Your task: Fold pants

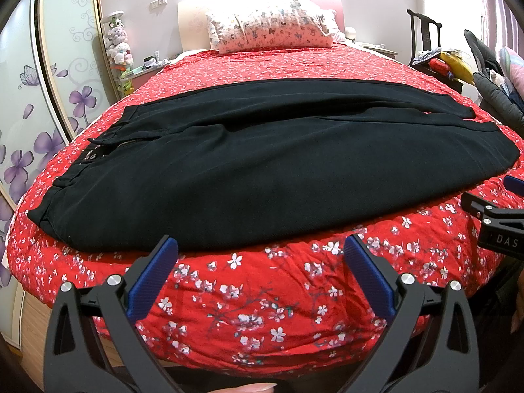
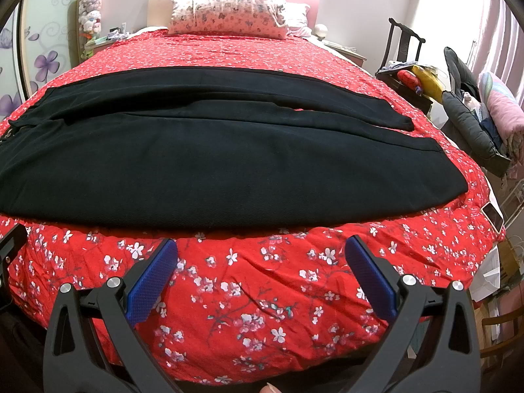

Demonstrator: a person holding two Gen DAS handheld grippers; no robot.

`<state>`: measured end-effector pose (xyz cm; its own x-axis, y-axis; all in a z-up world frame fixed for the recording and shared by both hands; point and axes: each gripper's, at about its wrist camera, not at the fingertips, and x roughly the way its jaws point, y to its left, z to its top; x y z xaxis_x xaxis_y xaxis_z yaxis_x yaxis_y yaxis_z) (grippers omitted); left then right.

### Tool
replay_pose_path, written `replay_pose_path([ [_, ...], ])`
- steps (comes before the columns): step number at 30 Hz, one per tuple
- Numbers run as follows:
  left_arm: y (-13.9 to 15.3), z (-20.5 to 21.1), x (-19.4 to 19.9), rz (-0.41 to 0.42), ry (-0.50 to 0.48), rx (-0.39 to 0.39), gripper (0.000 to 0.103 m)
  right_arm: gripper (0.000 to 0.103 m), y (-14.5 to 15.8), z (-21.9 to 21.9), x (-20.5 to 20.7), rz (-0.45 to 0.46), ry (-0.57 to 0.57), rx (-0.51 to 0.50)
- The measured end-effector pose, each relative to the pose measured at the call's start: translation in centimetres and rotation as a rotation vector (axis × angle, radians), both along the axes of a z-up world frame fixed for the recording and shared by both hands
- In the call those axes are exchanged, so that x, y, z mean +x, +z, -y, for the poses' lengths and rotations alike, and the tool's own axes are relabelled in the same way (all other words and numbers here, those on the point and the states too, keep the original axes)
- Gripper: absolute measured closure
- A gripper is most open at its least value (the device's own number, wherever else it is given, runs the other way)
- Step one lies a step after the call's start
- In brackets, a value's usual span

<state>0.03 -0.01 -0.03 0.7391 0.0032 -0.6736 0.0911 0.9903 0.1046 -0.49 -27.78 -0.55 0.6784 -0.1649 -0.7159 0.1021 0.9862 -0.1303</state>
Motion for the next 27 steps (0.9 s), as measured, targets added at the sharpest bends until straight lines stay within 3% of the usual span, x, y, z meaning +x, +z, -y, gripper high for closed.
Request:
replay_pose_path([
  [27, -0.02, -0.07, -0.08, 0.003, 0.007, -0.005, 0.002, 0.001, 0.4, 0.85, -0.3, 0.034, -0.004, 0.031],
])
